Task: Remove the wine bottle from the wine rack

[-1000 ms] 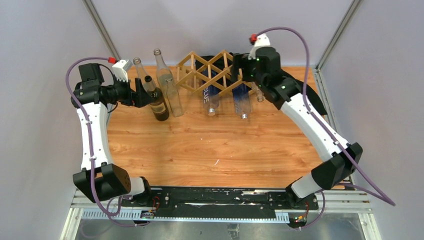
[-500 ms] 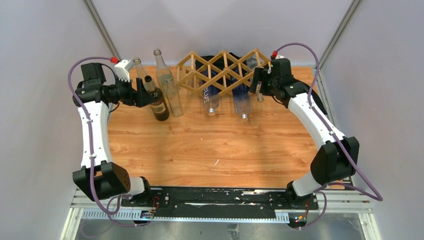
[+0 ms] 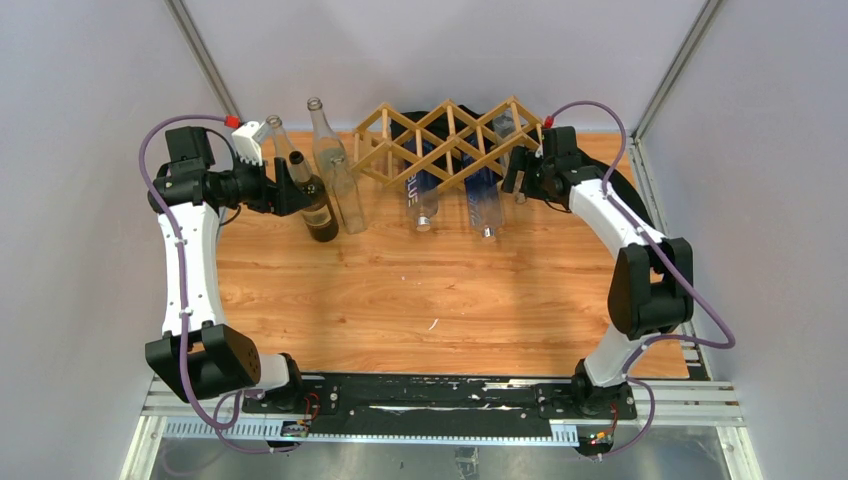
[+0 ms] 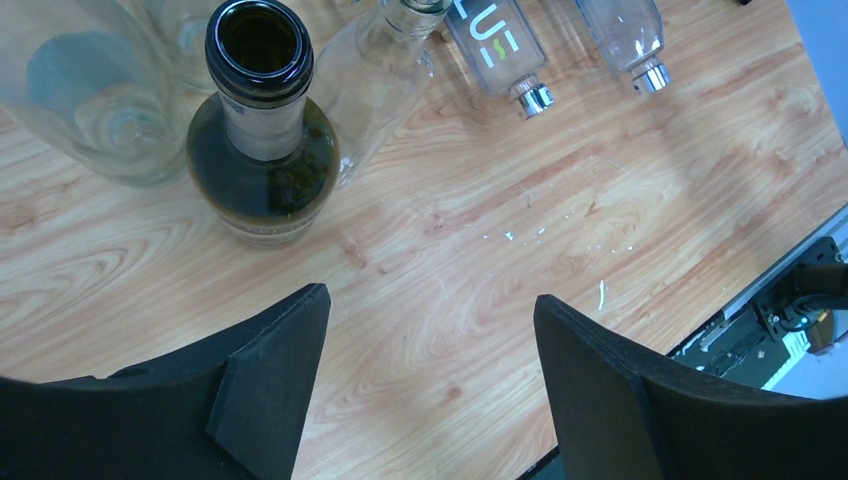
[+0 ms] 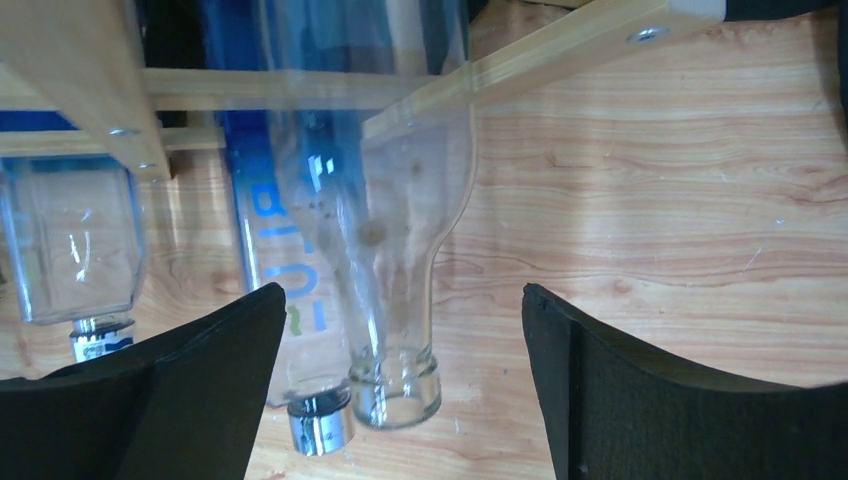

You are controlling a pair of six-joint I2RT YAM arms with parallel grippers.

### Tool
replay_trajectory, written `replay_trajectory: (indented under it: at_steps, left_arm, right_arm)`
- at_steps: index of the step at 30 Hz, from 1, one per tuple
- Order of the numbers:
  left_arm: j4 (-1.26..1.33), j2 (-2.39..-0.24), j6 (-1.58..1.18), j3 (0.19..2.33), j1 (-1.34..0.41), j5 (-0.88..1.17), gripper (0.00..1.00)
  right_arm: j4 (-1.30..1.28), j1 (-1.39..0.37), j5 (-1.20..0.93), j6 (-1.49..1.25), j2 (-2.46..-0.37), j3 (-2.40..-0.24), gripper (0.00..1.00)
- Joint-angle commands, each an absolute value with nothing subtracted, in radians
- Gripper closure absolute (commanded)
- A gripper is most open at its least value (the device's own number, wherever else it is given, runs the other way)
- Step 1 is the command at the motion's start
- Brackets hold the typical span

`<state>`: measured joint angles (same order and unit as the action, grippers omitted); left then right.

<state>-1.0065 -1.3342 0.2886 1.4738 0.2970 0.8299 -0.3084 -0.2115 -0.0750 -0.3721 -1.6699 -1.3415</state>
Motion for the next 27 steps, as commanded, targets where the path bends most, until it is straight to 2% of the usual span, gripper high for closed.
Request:
replay_trajectory:
  at_steps: [1,10,23,27]
  left_arm:
    - [-1.017,-1.311,0.308,1.473,0.291,0.848,0.21]
    - [-1.017,-1.323,0.308,1.474,0.290,0.846,0.21]
    - [-1.017,-1.326,0.304,1.474,0.286,0.844,0.23]
    - [-1.017,-1.321,0.301,1.480,0.285,0.844,0.24]
  right_arm:
    - [-0.260,-0.178,-0.134,-0.382,-1.720,-1.369,0.10]
    - [-0.188,-0.167,-0.177,-0.385,-1.776,-1.388,0.17]
    - [-0.133,-0.148,-0.223,-0.397,-1.787,-1.367,0.42]
    - [-0.130,-0.144,-0.233,-0.400,-1.793,-1.356,0.42]
